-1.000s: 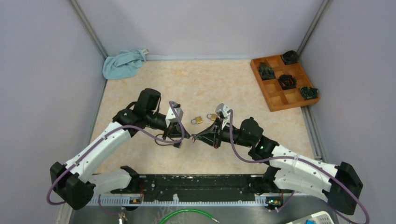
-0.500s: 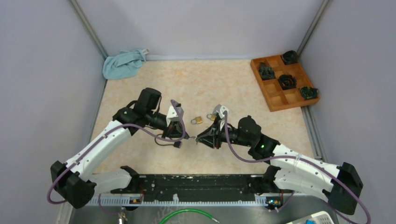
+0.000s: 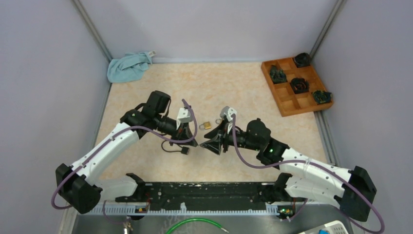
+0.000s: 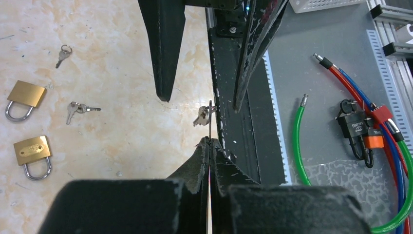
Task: Unlock with the key
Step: Pick up the key from the center of the board.
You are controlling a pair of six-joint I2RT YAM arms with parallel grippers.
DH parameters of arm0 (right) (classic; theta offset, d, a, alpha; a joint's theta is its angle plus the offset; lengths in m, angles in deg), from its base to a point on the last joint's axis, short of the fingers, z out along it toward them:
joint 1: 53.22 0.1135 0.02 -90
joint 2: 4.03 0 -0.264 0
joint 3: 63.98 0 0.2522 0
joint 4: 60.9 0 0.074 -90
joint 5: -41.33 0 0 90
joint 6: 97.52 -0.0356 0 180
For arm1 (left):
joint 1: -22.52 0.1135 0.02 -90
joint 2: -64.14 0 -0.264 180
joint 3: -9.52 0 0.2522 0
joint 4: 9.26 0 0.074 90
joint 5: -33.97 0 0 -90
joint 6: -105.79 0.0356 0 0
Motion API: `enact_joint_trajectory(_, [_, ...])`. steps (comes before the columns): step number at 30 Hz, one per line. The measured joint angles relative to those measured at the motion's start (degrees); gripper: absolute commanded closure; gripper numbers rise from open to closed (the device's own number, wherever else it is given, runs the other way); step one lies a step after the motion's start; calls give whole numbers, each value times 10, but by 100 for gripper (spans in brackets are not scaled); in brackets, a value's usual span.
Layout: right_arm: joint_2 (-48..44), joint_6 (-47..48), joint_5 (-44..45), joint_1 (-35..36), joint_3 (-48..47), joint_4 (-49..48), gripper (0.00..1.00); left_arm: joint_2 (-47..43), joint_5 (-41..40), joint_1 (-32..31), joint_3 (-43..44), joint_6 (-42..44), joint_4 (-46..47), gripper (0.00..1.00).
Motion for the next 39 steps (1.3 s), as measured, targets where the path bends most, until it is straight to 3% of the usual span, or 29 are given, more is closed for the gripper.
enact_joint_trajectory(4, [27,1,-15,0,-9,-15,65,3,0,0,5,-5,-4,100])
enact_joint_trajectory(18, [42,0,-43,0,-14,-6,63,5,0,0,7,-7,-12,100])
enact_joint_trajectory(23, [42,0,-44,0,-14,-1,74,7,0,0,15,-7,-14,100])
enact_joint_trajectory(28, [42,1,-44,0,-14,3,100,7,0,0,16,-7,-16,100])
enact_joint_trajectory(33, [42,0,-41,0,-14,3,100,7,0,0,18,-7,-19,100])
enact_joint_trajectory(34, [42,-1,-41,0,-14,3,100,7,0,0,18,-7,-19,98])
enact_joint_trajectory(35, [42,-1,-40,0,-14,3,100,7,0,0,18,-7,-20,86])
enact_joint_trajectory(36, [41,-2,-40,0,-14,3,100,7,0,0,19,-7,-20,67])
enact_joint_trajectory(39, [41,-7,-37,0,-14,3,100,7,-4,0,21,-9,-18,41])
